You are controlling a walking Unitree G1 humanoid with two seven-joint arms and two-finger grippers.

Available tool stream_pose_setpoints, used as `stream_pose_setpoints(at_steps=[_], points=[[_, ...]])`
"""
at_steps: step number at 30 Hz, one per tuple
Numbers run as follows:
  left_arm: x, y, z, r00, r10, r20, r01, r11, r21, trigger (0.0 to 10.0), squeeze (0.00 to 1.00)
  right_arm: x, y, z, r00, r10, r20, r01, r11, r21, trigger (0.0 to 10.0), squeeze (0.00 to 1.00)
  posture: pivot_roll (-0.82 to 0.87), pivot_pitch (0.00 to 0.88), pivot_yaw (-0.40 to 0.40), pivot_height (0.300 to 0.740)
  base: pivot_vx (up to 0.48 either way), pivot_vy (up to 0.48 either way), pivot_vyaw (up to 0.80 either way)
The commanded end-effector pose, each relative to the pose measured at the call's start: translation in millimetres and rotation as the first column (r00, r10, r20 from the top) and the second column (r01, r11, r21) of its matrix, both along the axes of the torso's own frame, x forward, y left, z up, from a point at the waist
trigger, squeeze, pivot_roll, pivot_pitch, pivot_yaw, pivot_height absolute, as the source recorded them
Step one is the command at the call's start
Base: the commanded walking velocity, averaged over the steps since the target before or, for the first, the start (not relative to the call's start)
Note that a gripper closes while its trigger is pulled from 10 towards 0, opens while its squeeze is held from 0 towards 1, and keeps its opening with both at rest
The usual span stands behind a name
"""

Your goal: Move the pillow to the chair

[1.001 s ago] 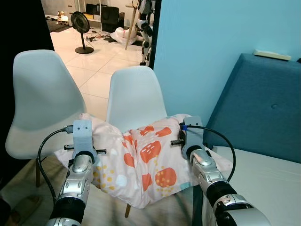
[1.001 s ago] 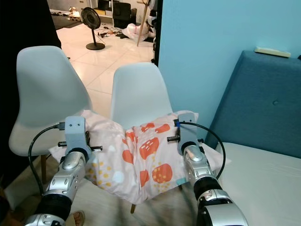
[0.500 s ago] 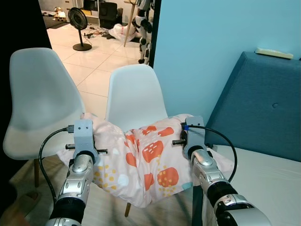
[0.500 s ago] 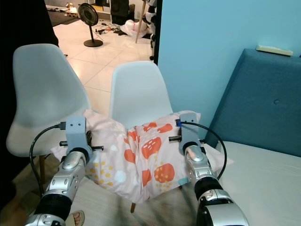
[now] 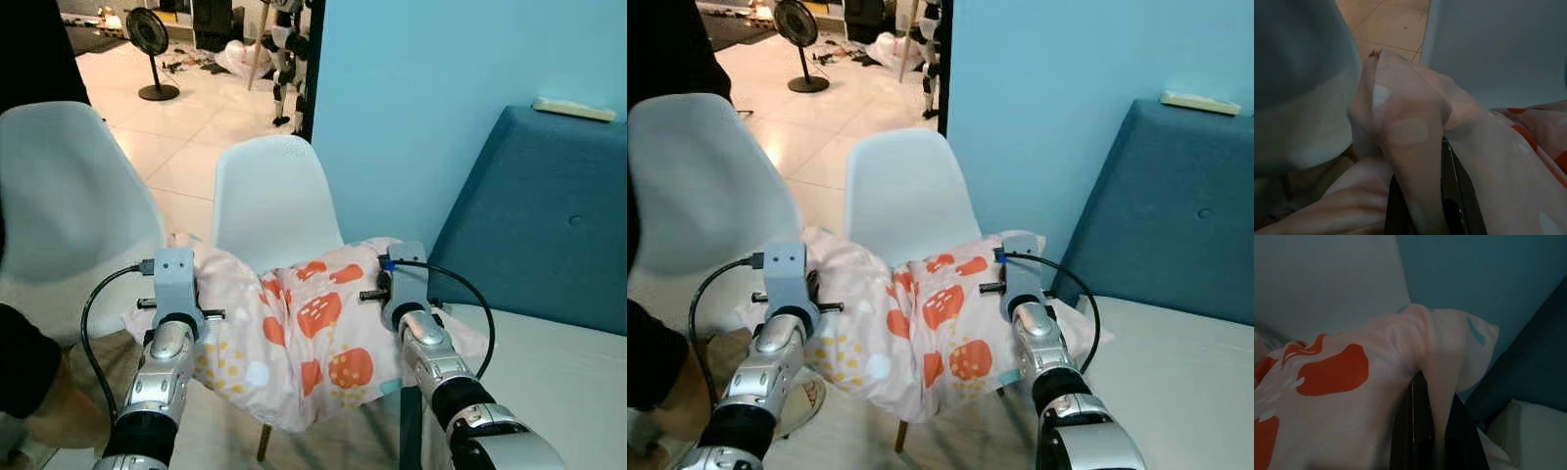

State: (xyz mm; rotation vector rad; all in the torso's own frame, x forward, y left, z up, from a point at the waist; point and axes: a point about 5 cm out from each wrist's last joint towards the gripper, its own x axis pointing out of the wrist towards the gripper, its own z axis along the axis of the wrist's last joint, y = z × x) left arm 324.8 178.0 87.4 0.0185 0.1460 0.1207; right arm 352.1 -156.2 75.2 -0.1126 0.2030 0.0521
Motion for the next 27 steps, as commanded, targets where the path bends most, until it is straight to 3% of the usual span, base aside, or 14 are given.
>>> stream_pose_setpoints(at_steps=[1, 8, 27], points=[[2.7, -7.3, 8.9, 0.998, -0.040, 0.052, 0.040, 0.999, 0.011, 10.0, 0.00, 3.2, 1.4, 7.6, 0.999, 0.005, 0.044, -0.005, 1.000, 0.008, 10.0, 0.00, -0.02, 0.017, -0.067, 0.720, 0.364, 0.000, 0.00], [3.5, -9.0, 9.9, 0.997, -0.052, 0.055, 0.051, 0.999, 0.016, 10.0, 0.00, 2.4, 0.8, 6.5, 0.999, -0.001, 0.043, 0.001, 1.000, 0.013, 10.0, 0.00, -0.02, 0.013, -0.062, 0.720, 0.329, 0.000, 0.00], [7.4, -11.4, 14.9, 0.994, -0.080, 0.070, 0.078, 0.996, 0.034, 10.0, 0.00, 1.1, -3.5, 5.0, 0.999, -0.026, 0.042, 0.025, 0.999, 0.028, 10.0, 0.00, -0.02, 0.018, -0.042, 0.720, 0.000, 0.000, 0.00]])
